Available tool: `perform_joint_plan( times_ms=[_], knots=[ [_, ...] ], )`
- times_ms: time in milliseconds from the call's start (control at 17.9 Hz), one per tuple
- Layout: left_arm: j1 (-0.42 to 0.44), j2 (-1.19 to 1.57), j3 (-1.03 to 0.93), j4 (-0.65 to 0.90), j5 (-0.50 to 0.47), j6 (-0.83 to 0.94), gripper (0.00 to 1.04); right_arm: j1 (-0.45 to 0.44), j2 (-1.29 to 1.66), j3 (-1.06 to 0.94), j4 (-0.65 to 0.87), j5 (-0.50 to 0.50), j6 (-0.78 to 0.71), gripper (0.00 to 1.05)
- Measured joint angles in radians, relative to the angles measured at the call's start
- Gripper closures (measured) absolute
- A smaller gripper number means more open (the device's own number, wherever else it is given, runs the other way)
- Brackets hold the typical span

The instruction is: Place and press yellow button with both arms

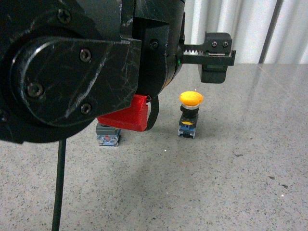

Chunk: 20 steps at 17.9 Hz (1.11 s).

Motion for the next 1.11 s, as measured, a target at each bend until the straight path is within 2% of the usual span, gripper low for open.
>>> perform_joint_plan(
  times_ms=[279,334,446,613,725,780,948,1115],
  knots=[
    [-0.008,0.046,-0.026,0.243,-0.121,0.206,0.07,0.0,0.0,0.0,0.0,0.0,0.0,0.07],
    [0.0,0.042,-0.05,0.291,-0.151,0.201,0.13,0.0,0.0,0.0,0.0,0.0,0.0,0.07],
    [0.046,-0.061,-0.233,0.36,-0.12,0.143,0.31,0.0,0.0,0.0,0.0,0.0,0.0,0.07],
    [0.205,-0.311,-0.529,0.435,-0.024,0.101,0.66,0.0,0.0,0.0,-0.001,0.0,0.0,0.07],
    [0.262,-0.418,-0.684,0.437,0.066,0.097,0.9,0.0,0.0,0.0,0.0,0.0,0.0,0.07],
    [0.295,-0.443,-0.749,0.495,0.104,0.097,1.02,0.0,0.0,0.0,-0.001,0.0,0.0,0.07],
    [0.391,-0.603,-0.874,0.434,0.181,0.093,1.03,0.0,0.0,0.0,0.0,0.0,0.0,0.07],
    [0.444,-0.75,-0.938,0.351,0.251,0.093,1.03,0.0,0.0,0.0,0.0,0.0,0.0,0.07]
  ],
)
